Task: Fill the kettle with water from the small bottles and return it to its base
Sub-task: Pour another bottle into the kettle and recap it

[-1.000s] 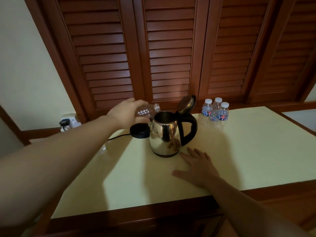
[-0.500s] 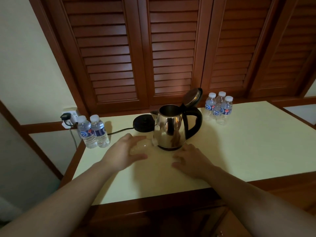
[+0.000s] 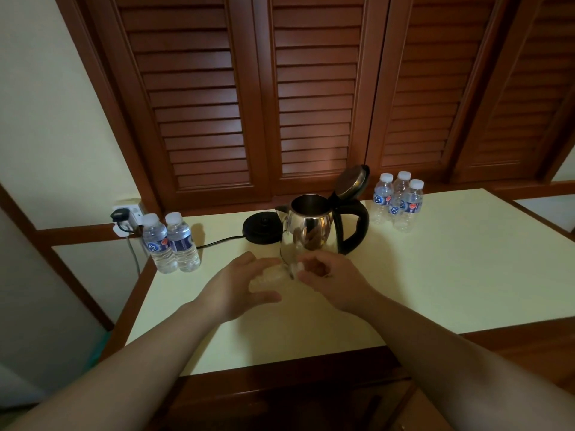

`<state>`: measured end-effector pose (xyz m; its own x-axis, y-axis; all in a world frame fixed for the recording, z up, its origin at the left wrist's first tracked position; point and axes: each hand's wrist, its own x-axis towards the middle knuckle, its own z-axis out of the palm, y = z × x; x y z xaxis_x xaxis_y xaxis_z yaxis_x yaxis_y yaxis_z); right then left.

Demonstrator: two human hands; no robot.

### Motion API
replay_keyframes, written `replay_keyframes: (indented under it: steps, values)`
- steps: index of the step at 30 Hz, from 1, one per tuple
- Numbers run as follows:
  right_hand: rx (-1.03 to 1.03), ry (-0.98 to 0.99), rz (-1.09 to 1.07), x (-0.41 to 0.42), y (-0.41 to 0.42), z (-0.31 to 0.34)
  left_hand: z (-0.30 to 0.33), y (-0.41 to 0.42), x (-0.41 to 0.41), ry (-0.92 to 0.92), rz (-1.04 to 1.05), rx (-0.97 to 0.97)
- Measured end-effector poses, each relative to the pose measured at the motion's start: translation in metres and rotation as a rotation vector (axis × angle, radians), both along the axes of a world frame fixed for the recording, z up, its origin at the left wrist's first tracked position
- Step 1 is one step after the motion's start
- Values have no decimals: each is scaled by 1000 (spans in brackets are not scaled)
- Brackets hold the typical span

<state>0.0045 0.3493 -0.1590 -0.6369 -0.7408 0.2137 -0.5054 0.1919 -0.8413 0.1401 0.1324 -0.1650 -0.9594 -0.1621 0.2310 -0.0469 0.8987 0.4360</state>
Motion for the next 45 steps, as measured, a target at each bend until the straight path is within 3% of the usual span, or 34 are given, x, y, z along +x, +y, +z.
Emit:
replay_keyframes:
  steps: [6, 10, 19, 23, 27, 35, 40, 43, 45]
  values:
    - [-43, -69, 37, -6, 12, 11, 2, 6, -10, -16, -36, -16]
    - [38, -113, 48, -18, 24, 17, 9, 16, -15, -21, -83, -8]
    - [110, -189, -90, -37, 47, 18, 14, 60, -45, 15, -46, -105]
    - [128, -136, 66, -55, 74, 24, 12, 77, -55, 55, -105, -28]
    - [231, -42, -1, -69, 91, 23, 13, 109, -72, 65, -142, 18]
    - [221, -53, 33, -123, 136, 15, -3, 146, -123, 17, -82, 31]
    - [233, 89, -45, -166, 157, 10, -3, 178, -155, 21, -26, 168]
    - [231, -5, -92, -191, 174, 2, -1, 198, -176, 62, 38, 252]
    - [340, 38, -130, -210, 183, -8, 2, 209, -190, 81, 107, 334]
